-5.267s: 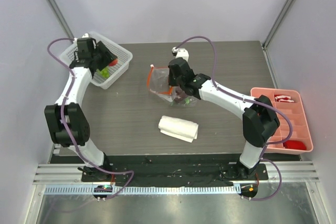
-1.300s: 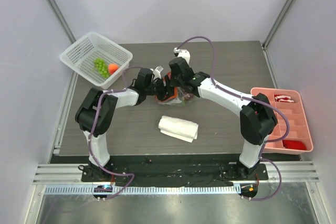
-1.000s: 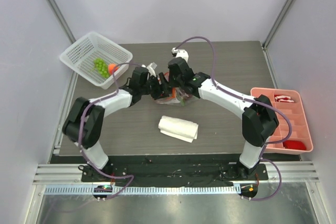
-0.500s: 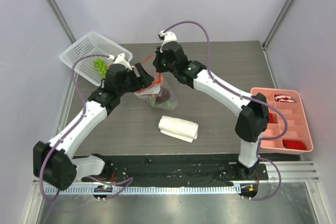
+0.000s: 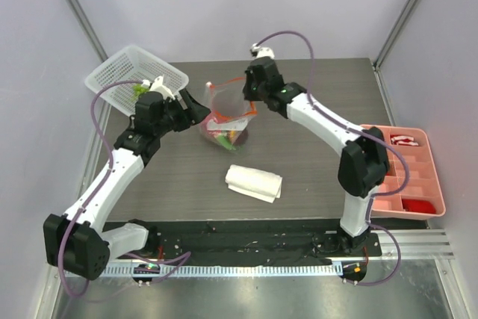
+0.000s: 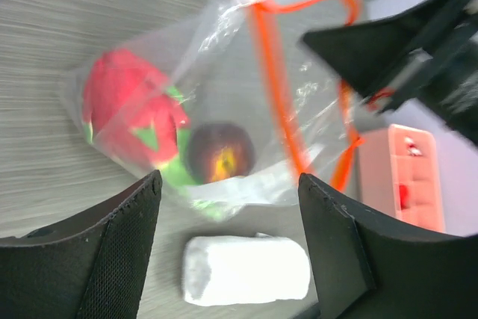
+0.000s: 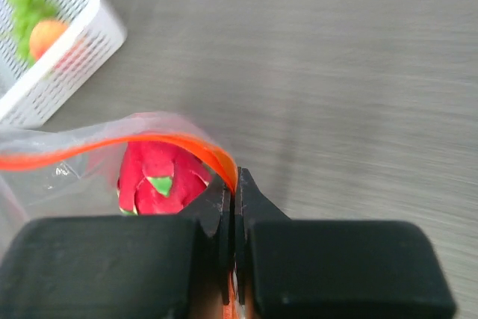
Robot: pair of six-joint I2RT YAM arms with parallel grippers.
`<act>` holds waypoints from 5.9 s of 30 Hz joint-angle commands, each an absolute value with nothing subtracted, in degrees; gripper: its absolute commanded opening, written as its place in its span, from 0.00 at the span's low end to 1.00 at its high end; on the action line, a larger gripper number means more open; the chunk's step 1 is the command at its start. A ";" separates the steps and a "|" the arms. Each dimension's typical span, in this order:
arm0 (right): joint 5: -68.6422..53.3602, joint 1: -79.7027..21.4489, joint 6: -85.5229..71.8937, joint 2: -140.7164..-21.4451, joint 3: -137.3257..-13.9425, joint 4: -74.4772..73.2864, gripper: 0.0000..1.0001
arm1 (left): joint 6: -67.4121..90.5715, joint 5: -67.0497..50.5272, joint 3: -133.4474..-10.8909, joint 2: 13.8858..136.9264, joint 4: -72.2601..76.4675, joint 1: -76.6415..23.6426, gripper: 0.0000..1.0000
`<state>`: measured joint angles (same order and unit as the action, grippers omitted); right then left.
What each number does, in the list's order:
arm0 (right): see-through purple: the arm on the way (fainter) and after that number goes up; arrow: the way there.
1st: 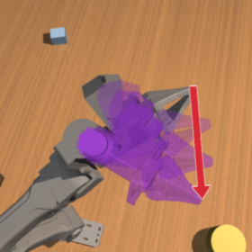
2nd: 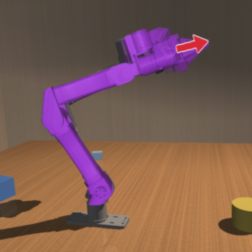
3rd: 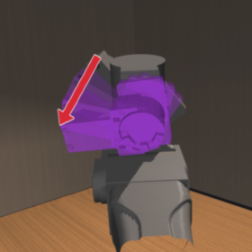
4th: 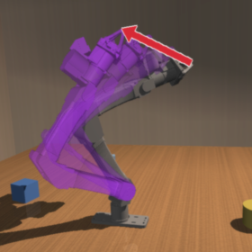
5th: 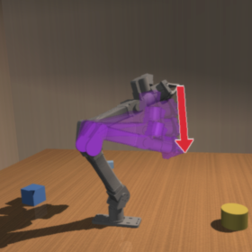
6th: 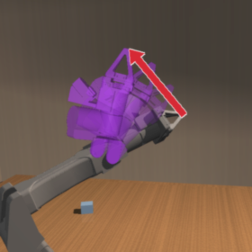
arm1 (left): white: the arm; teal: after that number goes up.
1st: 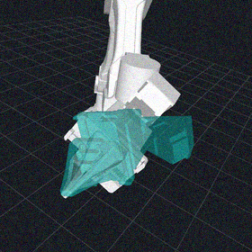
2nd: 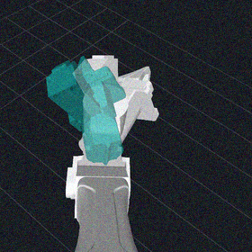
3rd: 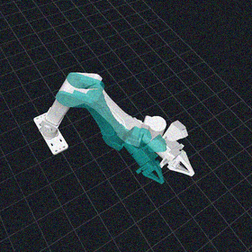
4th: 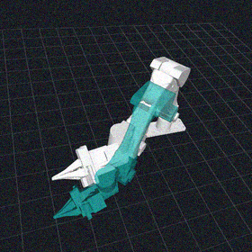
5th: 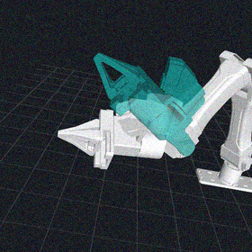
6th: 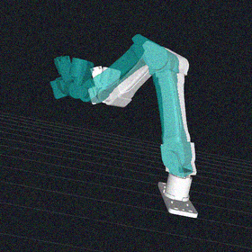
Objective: Open the zip-top bag and remove the fake food
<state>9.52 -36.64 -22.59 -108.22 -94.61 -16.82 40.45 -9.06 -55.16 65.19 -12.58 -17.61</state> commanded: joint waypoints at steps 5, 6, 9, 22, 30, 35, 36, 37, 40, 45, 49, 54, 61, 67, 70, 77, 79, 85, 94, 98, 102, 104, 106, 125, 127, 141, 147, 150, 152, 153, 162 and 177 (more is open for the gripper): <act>20.13 -35.77 -16.96 -92.20 -96.77 -20.30 0.01 | 47.20 -25.22 -59.23 71.10 1.40 -17.58 0.71; 20.13 -36.12 -17.22 -92.20 -96.68 -20.13 0.01 | 47.20 -25.75 -59.67 71.63 1.49 -17.49 0.71; 21.10 -37.44 -18.27 -94.56 -96.59 -18.99 0.01 | 46.76 -25.58 -60.47 71.37 1.15 -17.32 0.70; 6.94 -37.79 -27.25 -111.45 -90.88 -10.37 0.01 | 41.13 -22.68 -55.28 73.99 -5.80 -14.86 0.70; 4.33 -37.79 -27.07 -106.53 -86.23 -9.41 0.01 | 41.22 -28.47 -60.11 84.89 -5.63 -14.68 0.65; 0.97 -38.05 -25.85 -104.41 -85.25 -4.22 0.01 | 43.32 -28.67 -61.27 88.69 -2.57 -14.85 0.61; 0.71 -37.97 -24.36 -105.89 -88.73 -6.05 0.01 | 44.20 -27.96 -59.78 86.77 -0.81 -14.68 0.60; 1.05 -38.06 -23.04 -107.13 -91.29 -7.37 0.01 | 45.34 -27.25 -58.37 85.79 1.47 -14.68 0.60; 0.71 -37.88 -17.24 -114.15 -103.15 -13.87 0.01 | 47.28 -25.67 -54.68 82.89 4.13 -14.76 0.55; -2.81 -37.88 -15.91 -115.85 -107.77 -16.18 0.01 | 47.72 -18.55 -46.42 78.67 2.55 -14.68 0.40; -1.49 -37.88 -18.45 -112.95 -103.37 -14.51 0.01 | 50.36 -16.26 -41.05 78.13 5.88 -15.47 0.27; -1.32 -37.79 -23.10 -110.92 -98.27 -11.52 0.01 | 54.66 -18.62 -39.90 86.29 14.74 -21.26 0.18; -0.70 -37.79 -31.63 -110.30 -96.16 -11.16 0.01 | 64.33 -21.72 -44.28 97.99 32.26 -25.84 0.17; -0.27 -37.79 -30.77 -107.67 -92.11 -11.51 0.01 | 66.19 -21.28 -49.04 104.68 35.70 -27.51 0.19; 1.76 -37.53 -28.04 -106.17 -90.27 -12.13 0.01 | 62.67 -21.01 -47.56 101.00 31.83 -28.04 0.25; 3.95 -37.62 -23.82 -105.12 -88.77 -14.67 0.01 | 50.81 -14.07 -37.35 74.47 11.36 -28.30 0.43; 5.53 -37.88 -23.03 -104.42 -89.12 -15.38 0.01 | 49.05 -12.84 -40.51 71.20 4.26 -28.21 0.43; 9.31 -39.99 -21.53 -103.18 -92.19 -18.98 0.01 | 53.59 -11.70 -53.06 75.31 -0.87 -24.88 0.39; 14.06 -41.04 -24.78 -102.13 -92.29 -18.72 0.01 | 60.46 -15.56 -61.08 91.05 4.56 -21.45 0.23; 14.24 -41.92 -25.49 -100.99 -91.58 -16.36 0.01 | 61.87 -18.10 -61.78 95.18 8.26 -21.45 0.24; 13.89 -43.06 -25.22 -100.72 -92.11 -15.82 0.01 | 62.14 -22.06 -63.98 98.87 10.28 -21.71 0.26; 13.71 -43.24 -25.57 -100.81 -92.37 -15.56 0.01 | 61.09 -22.15 -64.51 99.66 9.15 -21.80 0.29; 13.80 -43.42 -25.66 -100.99 -92.90 -15.56 0.01 | 59.34 -22.15 -65.30 100.37 7.39 -21.80 0.34; 11.09 -43.86 -28.38 -101.25 -89.03 -14.41 0.01 | 65.47 -22.85 -63.63 111.71 22.40 -21.53 0.68; 10.20 -43.94 -29.52 -101.69 -89.38 -14.41 0.01 | 65.57 -23.12 -63.63 112.41 23.99 -21.45 0.70; 7.04 -43.33 -31.46 -103.88 -91.84 -16.17 0.01 | 60.65 -18.20 -64.86 114.08 24.16 -24.43 0.68; 7.03 -43.16 -31.55 -103.62 -93.51 -16.87 0.01 | 61.08 -18.55 -63.37 116.45 28.99 -24.96 0.74; 5.72 -43.24 -32.51 -103.71 -93.52 -16.61 0.01 | 60.03 -17.32 -64.33 117.50 30.41 -25.05 0.79; 4.22 -43.33 -32.96 -103.36 -92.56 -16.18 0.01 | 60.20 -16.53 -64.69 118.03 31.72 -25.14 0.79; 4.39 -43.42 -33.13 -103.19 -92.20 -15.74 0.01 | 60.38 -15.91 -64.34 118.21 33.47 -25.22 0.80; 6.41 -43.42 -32.34 -101.34 -89.91 -15.82 0.01 | 61.44 -16.08 -66.79 121.29 39.03 -25.66 0.60; 15.82 -39.47 -26.90 -98.62 -85.52 -18.19 0.01 | 53.79 -16.79 -61.97 109.43 26.55 -25.49 0.00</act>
<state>12.12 -41.76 -28.95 -103.55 -87.20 -18.90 58.52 -17.65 -63.88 116.55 31.77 -25.76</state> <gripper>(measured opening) 0.039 0.003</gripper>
